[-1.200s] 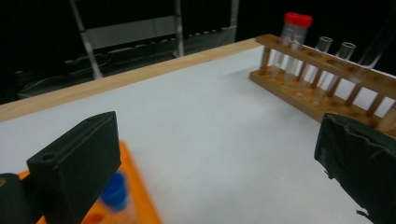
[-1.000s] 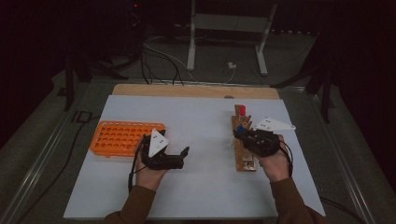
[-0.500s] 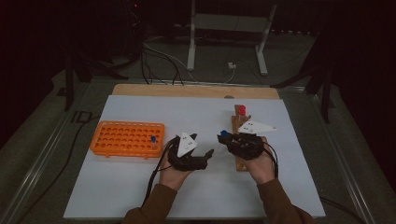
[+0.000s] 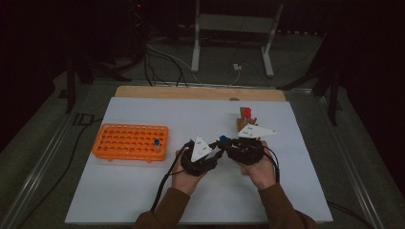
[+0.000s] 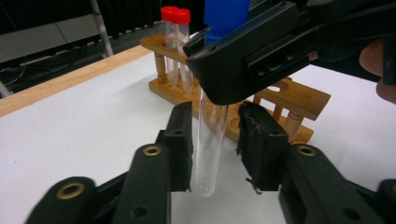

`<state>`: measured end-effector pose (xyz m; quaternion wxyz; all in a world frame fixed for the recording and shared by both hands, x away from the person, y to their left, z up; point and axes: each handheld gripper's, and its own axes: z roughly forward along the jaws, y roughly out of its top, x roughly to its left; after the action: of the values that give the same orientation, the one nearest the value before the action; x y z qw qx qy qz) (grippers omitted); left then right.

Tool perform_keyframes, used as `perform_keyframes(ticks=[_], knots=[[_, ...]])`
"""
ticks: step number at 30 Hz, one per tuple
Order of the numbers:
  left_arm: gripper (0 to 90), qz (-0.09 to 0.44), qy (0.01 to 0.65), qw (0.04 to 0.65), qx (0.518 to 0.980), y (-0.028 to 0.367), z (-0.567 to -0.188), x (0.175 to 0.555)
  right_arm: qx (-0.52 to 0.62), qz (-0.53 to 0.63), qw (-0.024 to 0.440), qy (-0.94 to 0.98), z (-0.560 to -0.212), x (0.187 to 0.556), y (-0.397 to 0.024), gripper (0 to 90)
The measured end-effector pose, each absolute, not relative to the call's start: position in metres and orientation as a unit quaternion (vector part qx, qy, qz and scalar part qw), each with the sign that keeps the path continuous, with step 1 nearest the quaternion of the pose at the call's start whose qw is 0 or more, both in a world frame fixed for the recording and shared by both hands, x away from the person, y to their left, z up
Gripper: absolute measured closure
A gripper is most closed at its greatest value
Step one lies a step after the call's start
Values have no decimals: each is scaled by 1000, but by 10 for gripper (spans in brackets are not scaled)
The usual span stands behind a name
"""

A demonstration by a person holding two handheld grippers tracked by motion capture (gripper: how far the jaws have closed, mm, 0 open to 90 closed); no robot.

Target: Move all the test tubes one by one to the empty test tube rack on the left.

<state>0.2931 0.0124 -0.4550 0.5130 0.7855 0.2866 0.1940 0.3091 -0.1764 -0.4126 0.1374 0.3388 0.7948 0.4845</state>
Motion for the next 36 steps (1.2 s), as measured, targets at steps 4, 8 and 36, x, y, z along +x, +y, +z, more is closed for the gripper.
perform_keyframes(ticks=[4,8,36], knots=[[717,191,288,520,782,14,-455,294,337,484,135,796,-413,309,-175,768],[751,189,286,519,783,14,-455,294,337,484,134,796,-413,309,-175,768],[767,198,310,508,779,38,-455,294,368,490,177,770,-422,308,-210,40]])
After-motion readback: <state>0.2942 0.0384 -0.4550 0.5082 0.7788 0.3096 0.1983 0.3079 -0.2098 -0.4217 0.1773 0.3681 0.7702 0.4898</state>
